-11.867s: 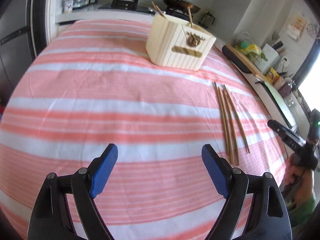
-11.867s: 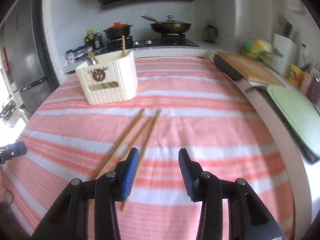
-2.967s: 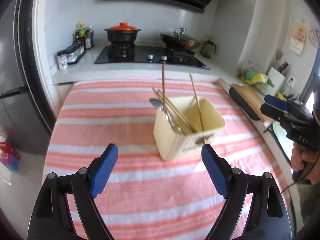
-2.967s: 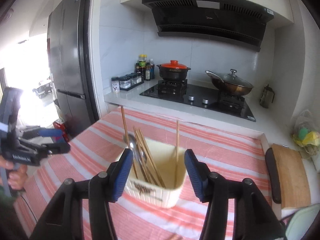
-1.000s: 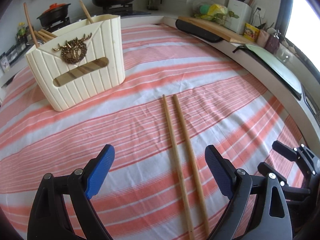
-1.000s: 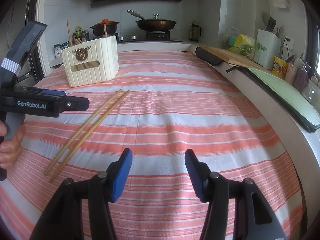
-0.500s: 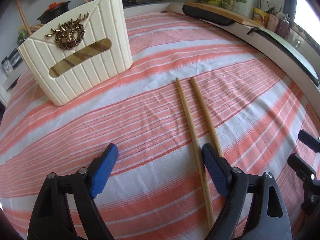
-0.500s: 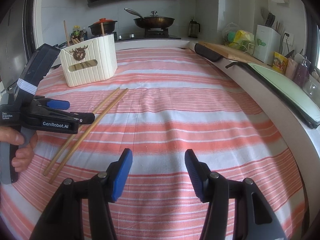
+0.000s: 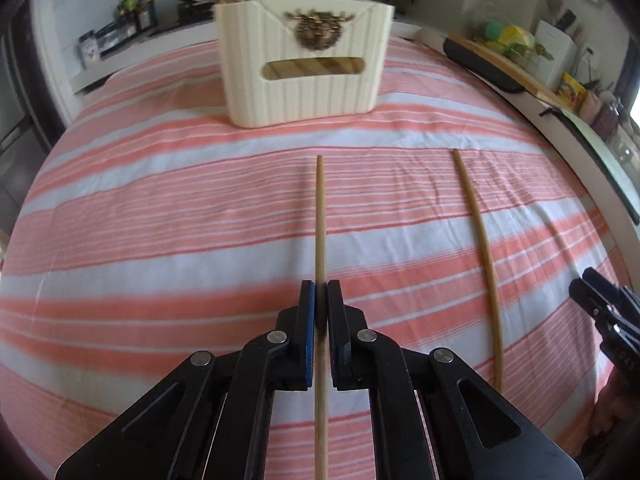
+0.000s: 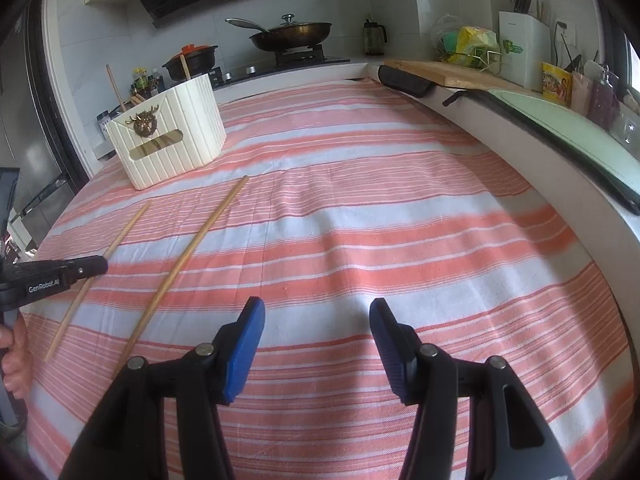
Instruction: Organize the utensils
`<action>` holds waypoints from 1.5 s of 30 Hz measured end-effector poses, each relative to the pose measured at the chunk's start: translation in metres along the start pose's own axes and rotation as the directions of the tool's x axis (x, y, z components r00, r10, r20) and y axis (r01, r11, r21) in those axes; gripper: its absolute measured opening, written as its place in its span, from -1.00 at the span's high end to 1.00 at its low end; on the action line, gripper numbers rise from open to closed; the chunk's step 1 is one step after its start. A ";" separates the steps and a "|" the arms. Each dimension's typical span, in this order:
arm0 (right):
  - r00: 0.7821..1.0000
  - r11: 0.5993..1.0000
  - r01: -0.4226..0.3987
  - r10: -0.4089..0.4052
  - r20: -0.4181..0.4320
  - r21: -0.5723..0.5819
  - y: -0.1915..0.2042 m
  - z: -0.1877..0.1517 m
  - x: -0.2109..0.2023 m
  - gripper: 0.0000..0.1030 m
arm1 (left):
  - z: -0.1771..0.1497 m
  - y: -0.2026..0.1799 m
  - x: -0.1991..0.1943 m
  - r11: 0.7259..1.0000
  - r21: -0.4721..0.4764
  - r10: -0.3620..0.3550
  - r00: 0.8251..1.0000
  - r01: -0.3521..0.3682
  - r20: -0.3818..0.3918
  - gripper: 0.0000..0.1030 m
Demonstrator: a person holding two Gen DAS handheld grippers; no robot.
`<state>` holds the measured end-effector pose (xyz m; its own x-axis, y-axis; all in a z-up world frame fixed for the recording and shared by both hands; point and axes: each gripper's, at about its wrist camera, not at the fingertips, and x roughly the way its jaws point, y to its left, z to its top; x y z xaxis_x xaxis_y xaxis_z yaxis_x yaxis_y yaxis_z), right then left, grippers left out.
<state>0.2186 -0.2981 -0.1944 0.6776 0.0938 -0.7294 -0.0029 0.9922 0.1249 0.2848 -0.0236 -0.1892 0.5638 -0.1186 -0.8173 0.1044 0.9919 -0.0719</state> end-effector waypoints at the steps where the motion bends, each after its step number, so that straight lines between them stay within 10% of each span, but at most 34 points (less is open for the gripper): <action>1: 0.999 0.999 -0.032 0.032 -0.013 -0.019 0.010 0.000 -0.002 -0.09 | -0.005 0.012 -0.006 0.999 -0.039 0.013 1.000 -0.012 0.007 0.91; 7: 0.967 0.951 -0.248 0.231 -0.107 -0.187 0.107 0.002 0.005 -0.08 | -0.027 0.056 -0.023 0.975 -0.214 0.061 0.998 -0.053 0.031 0.91; 11: 0.981 0.959 -0.143 0.103 -0.167 -0.245 0.134 0.005 0.040 -0.07 | -0.035 0.060 -0.018 0.974 -0.221 0.042 0.999 -0.038 0.012 0.91; 15: 0.987 0.965 -0.071 0.033 -0.154 -0.251 0.126 0.007 0.036 0.73 | -0.042 0.059 -0.018 0.977 -0.212 0.017 1.000 -0.014 0.010 0.91; 21: 0.985 0.975 -0.032 -0.007 -0.173 -0.219 0.085 -0.010 0.010 0.83 | -0.054 0.061 -0.029 0.982 -0.185 -0.029 0.999 0.031 0.013 0.84; 29: 0.990 0.980 -0.011 -0.018 -0.142 -0.201 0.051 -0.034 -0.035 0.67 | -0.076 0.070 -0.071 0.984 -0.165 -0.048 0.995 0.061 0.083 -0.58; 32: 0.997 0.988 -0.012 0.000 -0.083 -0.153 0.045 -0.032 -0.042 -0.03 | -0.076 0.070 -0.080 0.988 -0.138 -0.053 0.994 0.067 0.098 -0.65; 45: 0.992 0.968 -0.048 0.017 -0.128 -0.247 0.066 -0.010 -0.013 -0.06 | -0.074 0.038 -0.051 0.999 0.033 0.028 0.999 -0.029 0.031 -0.83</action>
<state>0.2021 -0.2332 -0.1829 0.5778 0.1205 -0.8073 -0.2170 0.9761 -0.0097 0.1993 0.0236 -0.1924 0.5916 -0.0924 -0.8009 0.1149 0.9929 -0.0296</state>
